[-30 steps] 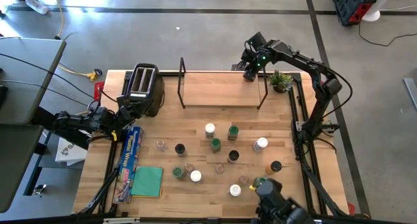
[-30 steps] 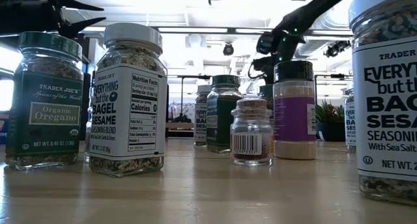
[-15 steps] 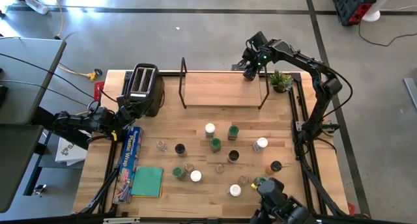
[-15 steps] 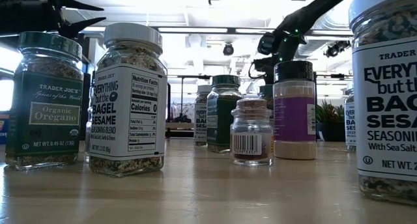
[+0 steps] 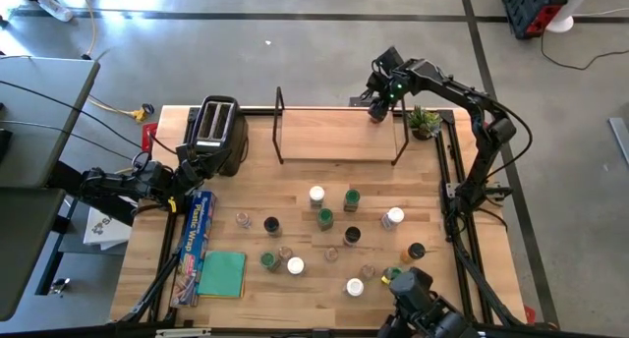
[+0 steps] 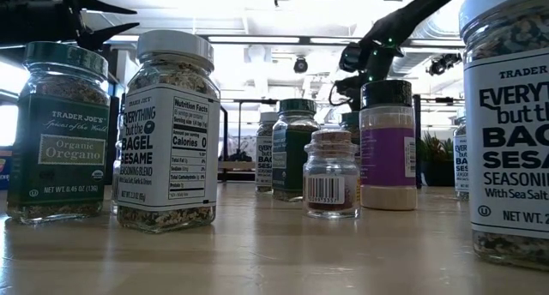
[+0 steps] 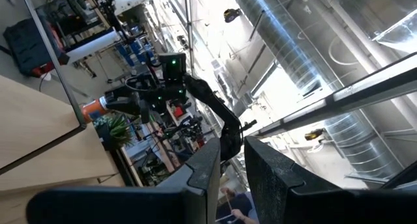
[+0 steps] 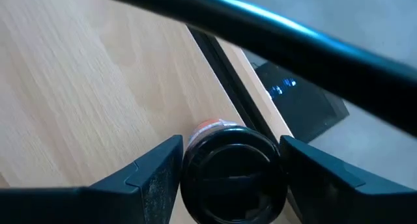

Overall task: Shelf spices
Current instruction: Put the top left black spice bottle on the shelf, then put the right black spice bottle on the shelf and align with the other black spice bottle

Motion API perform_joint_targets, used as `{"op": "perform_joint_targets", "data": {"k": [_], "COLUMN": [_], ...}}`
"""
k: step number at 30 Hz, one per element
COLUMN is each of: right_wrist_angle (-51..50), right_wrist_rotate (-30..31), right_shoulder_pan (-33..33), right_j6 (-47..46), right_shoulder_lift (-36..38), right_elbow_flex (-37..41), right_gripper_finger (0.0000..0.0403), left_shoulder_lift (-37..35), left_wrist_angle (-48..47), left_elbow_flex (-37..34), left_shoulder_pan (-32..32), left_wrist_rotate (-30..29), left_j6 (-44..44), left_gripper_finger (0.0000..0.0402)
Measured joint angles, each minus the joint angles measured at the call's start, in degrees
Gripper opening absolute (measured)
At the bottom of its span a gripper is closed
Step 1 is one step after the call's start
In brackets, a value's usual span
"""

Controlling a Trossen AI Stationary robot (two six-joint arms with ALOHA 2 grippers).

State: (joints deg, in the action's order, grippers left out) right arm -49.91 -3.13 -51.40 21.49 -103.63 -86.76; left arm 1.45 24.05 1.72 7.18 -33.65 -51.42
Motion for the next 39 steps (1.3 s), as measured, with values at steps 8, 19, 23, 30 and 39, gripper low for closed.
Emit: {"op": "perform_joint_targets", "data": {"k": [8,19,23,30,39], "right_wrist_angle": [-2.33,-15.92,-22.87,-28.55,-33.95], "right_wrist_rotate": [0.54,4.58,4.07,9.72,-3.40], "right_shoulder_pan": [0.01,4.99,11.74,33.93,62.31], "right_j6": [-0.02,-0.67,-2.68,-22.18,-62.80], "right_shoulder_lift": [-0.01,0.23,2.52,16.45,25.97], "right_elbow_flex": [-3.60,-19.17,-24.93,-21.99,-13.62], "right_gripper_finger": [0.0249,0.0250,0.0250,0.0250,0.0250], "left_shoulder_lift": [0.00,0.00,0.00,0.00,0.00], "left_wrist_angle": [0.00,-0.07,-0.15,-0.40,-0.87], "left_elbow_flex": [0.00,0.00,0.00,0.00,0.00], "left_shoulder_pan": [-0.01,-0.02,-0.02,-0.02,-0.02], "left_wrist_rotate": [0.02,1.55,1.57,1.55,1.58], "left_j6": [0.02,0.04,0.21,2.93,1.60], "left_gripper_finger": [0.0065,0.0065,0.0065,0.0065,0.0065]}}
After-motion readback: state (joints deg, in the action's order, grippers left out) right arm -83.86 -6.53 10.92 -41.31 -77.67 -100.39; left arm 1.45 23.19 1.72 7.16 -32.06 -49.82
